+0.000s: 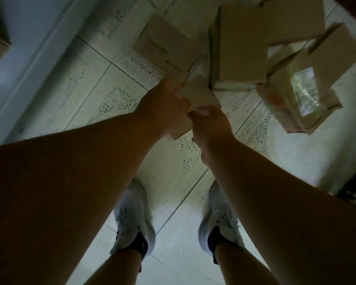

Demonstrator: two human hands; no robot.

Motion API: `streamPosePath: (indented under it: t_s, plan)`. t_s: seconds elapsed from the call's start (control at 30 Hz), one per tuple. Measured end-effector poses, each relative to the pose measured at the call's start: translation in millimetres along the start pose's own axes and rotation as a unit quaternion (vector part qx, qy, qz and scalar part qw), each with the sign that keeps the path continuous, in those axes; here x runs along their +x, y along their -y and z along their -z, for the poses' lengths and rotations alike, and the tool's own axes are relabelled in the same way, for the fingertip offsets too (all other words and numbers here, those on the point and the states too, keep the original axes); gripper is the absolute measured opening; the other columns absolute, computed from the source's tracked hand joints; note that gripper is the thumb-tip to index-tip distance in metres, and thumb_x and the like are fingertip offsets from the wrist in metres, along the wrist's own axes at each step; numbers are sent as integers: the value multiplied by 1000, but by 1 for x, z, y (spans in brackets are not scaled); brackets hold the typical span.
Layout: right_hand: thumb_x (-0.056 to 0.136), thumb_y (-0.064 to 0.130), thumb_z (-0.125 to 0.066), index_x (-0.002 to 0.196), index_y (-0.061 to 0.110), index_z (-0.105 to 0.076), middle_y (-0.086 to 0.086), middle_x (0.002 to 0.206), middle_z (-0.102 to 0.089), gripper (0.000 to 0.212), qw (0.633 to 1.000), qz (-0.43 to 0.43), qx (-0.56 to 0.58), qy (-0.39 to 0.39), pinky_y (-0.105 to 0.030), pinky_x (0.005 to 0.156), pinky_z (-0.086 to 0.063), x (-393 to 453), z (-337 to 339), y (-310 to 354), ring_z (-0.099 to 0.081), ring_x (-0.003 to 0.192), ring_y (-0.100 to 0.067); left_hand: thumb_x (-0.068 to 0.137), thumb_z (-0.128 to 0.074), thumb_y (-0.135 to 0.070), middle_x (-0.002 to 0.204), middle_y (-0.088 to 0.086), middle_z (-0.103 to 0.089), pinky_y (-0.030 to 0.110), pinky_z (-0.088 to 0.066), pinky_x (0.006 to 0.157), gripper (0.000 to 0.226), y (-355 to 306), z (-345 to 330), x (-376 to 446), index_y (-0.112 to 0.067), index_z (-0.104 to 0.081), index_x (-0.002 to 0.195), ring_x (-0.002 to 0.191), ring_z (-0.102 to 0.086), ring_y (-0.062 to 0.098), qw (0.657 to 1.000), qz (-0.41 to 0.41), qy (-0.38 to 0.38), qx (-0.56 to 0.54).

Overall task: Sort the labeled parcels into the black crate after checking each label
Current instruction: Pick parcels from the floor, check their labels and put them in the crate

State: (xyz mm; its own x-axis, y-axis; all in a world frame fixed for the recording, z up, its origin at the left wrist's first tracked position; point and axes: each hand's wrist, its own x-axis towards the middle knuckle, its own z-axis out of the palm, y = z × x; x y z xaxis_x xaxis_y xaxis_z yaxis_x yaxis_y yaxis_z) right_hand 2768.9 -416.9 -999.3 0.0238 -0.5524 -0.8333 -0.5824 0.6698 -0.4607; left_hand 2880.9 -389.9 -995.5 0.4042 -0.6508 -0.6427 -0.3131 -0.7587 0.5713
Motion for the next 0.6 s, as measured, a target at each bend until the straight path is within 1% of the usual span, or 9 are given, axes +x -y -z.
streamPosePath:
  t_s: [0.1,0.2,0.27,0.33,0.4,0.43,0.47,0.53,0.6]
  plan:
    - [93,24,-63,127,21,-60,-15,115,-65,35,998,-49,40,19,-46,91,-57,52,-14,-22,-66,105,-29,94,-60,-37,128,3,-60,25,-43,63,46,35,-21,48,-27,-44,137,98,-59,17,1000,16,12,20]
    - [93,23,-60,125,5,-57,-18,129,-60,37,992,-95,82,22,-55,98,-52,98,-22,-38,-60,121,-39,94,-60,-38,145,8,-50,33,-47,83,58,67,-37,92,-25,-37,147,119,-55,28,998,47,10,46]
    - [95,26,-58,134,9,-53,-16,139,-54,43,985,-136,99,30,-54,99,-51,119,-27,-51,-56,124,-37,96,-57,-37,154,10,-40,36,-44,92,67,86,-50,110,-24,-27,154,130,-48,33,993,78,30,78]
    - [96,30,-57,139,20,-50,-13,142,-51,45,981,-171,92,32,-51,95,-53,133,-30,-61,-55,120,-35,97,-56,-39,157,12,-35,37,-42,91,71,100,-64,120,-26,-20,157,134,-45,36,988,106,54,97]
    - [97,35,-56,140,26,-48,-9,139,-53,44,975,-187,113,46,-48,88,-54,144,-29,-65,-57,112,-29,96,-57,-44,155,15,-39,37,-43,86,74,108,-75,126,-21,-22,157,131,-48,36,985,134,53,97]
    - [98,37,-56,137,26,-50,-8,133,-57,41,971,-192,135,51,-46,84,-53,147,-26,-66,-59,105,-26,95,-57,-47,150,16,-44,35,-43,82,73,108,-77,127,-16,-28,154,126,-52,35,982,146,53,105]
    - [98,39,-55,132,25,-53,-8,127,-60,37,967,-196,153,50,-46,86,-51,150,-21,-66,-60,101,-25,94,-55,-51,144,18,-51,35,-44,80,70,108,-77,127,-11,-38,149,120,-56,35,979,151,61,124]
    - [97,42,-55,124,23,-57,-9,126,-62,33,965,-201,165,45,-52,99,-45,147,-10,-70,-60,107,-27,95,-50,-55,129,19,-61,36,-49,83,63,102,-73,122,-8,-55,136,110,-61,34,974,144,77,155]
    - [96,46,-55,133,23,-55,-10,129,-62,43,966,-192,166,55,-54,100,-45,132,-3,-68,-60,111,-29,94,-51,-53,110,13,-66,36,-52,79,53,91,-64,109,-9,-61,123,94,-64,30,983,127,57,123]
